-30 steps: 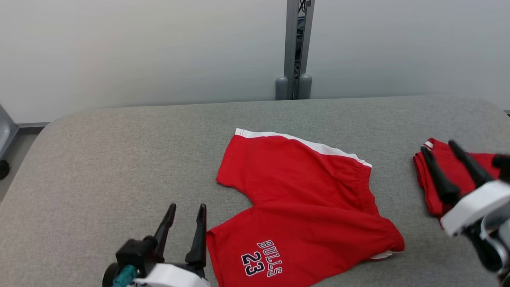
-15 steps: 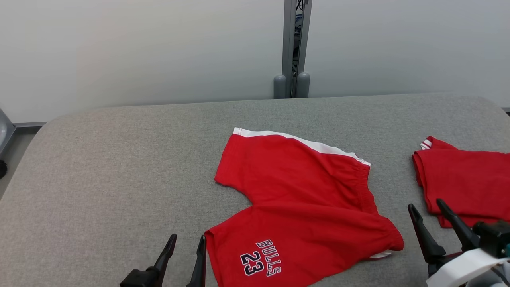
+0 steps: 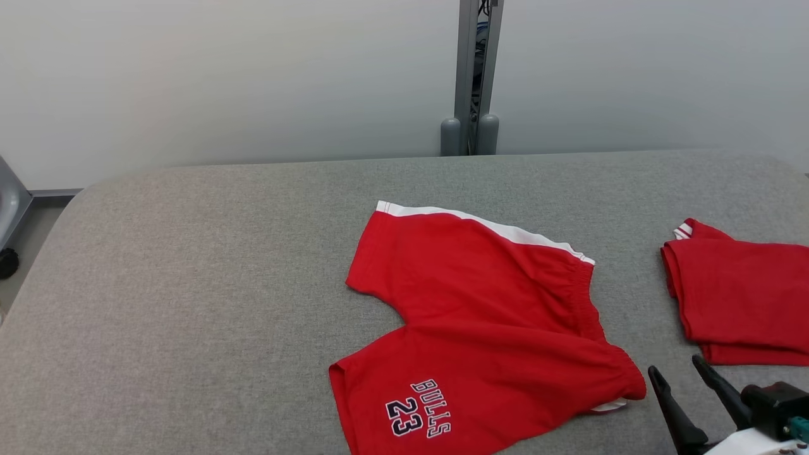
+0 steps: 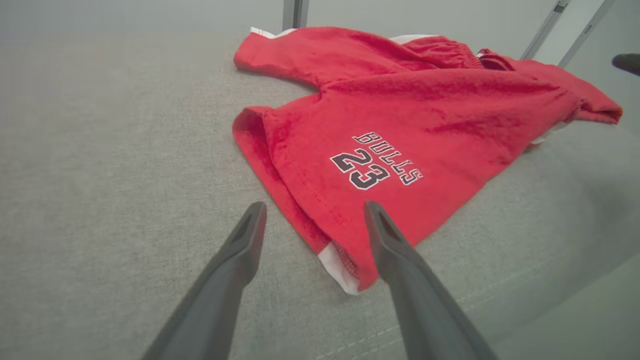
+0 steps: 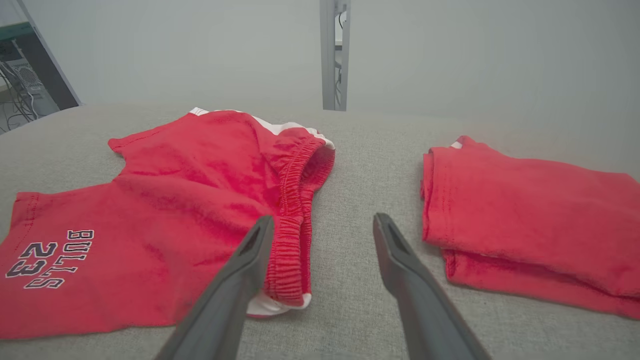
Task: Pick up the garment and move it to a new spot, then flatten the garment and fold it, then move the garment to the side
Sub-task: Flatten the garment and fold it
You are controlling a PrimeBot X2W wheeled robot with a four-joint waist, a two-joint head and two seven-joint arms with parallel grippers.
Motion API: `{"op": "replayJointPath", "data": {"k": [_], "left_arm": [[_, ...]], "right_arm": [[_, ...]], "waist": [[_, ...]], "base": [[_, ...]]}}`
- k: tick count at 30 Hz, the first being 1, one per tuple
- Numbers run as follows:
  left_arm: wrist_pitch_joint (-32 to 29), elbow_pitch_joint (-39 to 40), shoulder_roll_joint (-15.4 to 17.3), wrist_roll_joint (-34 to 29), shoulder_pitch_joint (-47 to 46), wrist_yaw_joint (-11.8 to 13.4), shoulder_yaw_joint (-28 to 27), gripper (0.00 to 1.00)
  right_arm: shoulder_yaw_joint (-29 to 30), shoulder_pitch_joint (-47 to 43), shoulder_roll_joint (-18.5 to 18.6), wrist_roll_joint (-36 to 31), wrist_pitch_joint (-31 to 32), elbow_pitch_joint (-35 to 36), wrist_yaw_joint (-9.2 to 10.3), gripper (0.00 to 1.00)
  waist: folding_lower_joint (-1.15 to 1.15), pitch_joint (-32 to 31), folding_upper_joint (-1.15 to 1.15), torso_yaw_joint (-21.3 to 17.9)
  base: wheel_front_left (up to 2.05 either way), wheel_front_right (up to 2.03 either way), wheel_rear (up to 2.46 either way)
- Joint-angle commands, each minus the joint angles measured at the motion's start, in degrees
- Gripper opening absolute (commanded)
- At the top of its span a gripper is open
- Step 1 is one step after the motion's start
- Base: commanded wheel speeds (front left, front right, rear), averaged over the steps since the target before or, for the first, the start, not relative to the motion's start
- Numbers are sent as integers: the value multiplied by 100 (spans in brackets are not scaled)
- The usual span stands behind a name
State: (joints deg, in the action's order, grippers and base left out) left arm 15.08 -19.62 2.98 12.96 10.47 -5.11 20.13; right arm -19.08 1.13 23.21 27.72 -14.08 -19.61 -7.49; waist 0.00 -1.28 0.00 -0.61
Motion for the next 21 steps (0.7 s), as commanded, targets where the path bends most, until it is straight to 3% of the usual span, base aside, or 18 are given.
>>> {"op": "replayJointPath", "data": {"k": [1,10,21], "left_arm": [[11,-104,41,-43,5,-62,62,100],[11,-736,30,103,-215,-175,384,100],[11,-1144,9,739,-453,-241,625,100]], "right_arm": [[-17,-71,20,-2,52,-66,-1,100],[-323,-45,38,71,346,-393,-1,100],[-475,148,-145,912,525,-681,-1,100]], "waist": [[0,0,0,12],[0,-4,0,4],[0,23,0,35]], "base": [[0,0,0],[0,0,0],[0,0,0]]}}
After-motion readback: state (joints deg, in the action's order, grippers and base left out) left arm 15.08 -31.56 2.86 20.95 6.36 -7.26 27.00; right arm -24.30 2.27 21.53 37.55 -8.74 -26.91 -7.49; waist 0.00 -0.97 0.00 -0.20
